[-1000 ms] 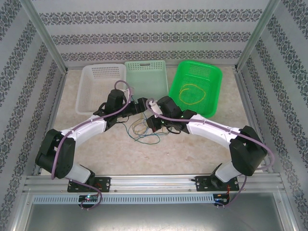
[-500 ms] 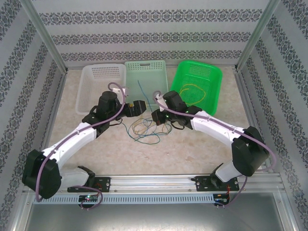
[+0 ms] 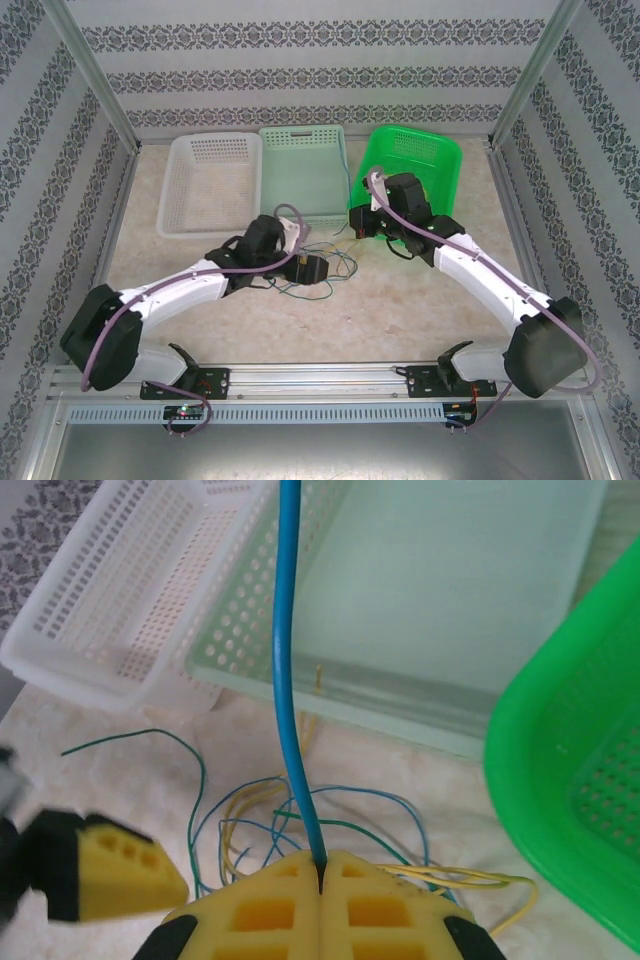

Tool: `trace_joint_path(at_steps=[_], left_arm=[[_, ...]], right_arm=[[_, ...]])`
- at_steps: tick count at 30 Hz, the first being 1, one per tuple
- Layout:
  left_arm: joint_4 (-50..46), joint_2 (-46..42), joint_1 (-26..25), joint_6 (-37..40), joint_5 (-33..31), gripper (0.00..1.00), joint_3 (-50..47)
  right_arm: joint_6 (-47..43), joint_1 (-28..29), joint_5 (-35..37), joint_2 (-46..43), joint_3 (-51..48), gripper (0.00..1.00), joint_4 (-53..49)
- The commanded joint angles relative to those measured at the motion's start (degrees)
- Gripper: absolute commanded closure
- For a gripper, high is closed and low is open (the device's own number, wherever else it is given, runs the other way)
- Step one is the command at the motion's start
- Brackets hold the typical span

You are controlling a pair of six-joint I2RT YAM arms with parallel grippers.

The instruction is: Untangle the cables

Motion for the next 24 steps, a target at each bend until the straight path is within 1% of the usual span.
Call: trace_joint_path(at_steps=[1,4,6,9,15,18,22,24], left_arm=[[-2.97,0.61,-1.63,3.52,0.67,0.12,0.67],[-3.65,1.4,-2.45,4.07,0.68,0.12,1.23],[-3.71,1.99,-3.17,4.16,0.6,0.12,1.67],[-3.31,2.66,-4.16,3.95,0.46,0.13,1.99],[-4.12,3.43,-6.79,4.09,-0.76,0.17,2.14],[-4.19,3.47,-7.4,4.34,-1.16,0.17,2.12],[-4.78,4.95,-7.99,5.06,-0.48,0.17,2.89],[-5.46,6.52,-8.45,5.42,-0.27,0.17,3.93]], right_arm=[[0.06,-1.82,-1.08,2.78,6.49,1.0,-3.97],[-0.3,-2.98,-4.83,9.78,14.71,1.0,-9.27],[-1.4,-3.12,-7.45,16.25,21.91,1.0,-13.95],[-2.06,-3.13,-9.18,25.52,31.25,0.99,-19.22],[-0.57,-3.56,-13.17,39.95,45.37,1.0,-25.21],[0.59,-3.59,-14.37,43.5,48.71,1.0,-25.13],[2.04,-3.68,-15.73,45.53,50.33,1.0,-23.86],[2.34,-3.95,-16.25,47.63,52.72,0.97,-25.78]])
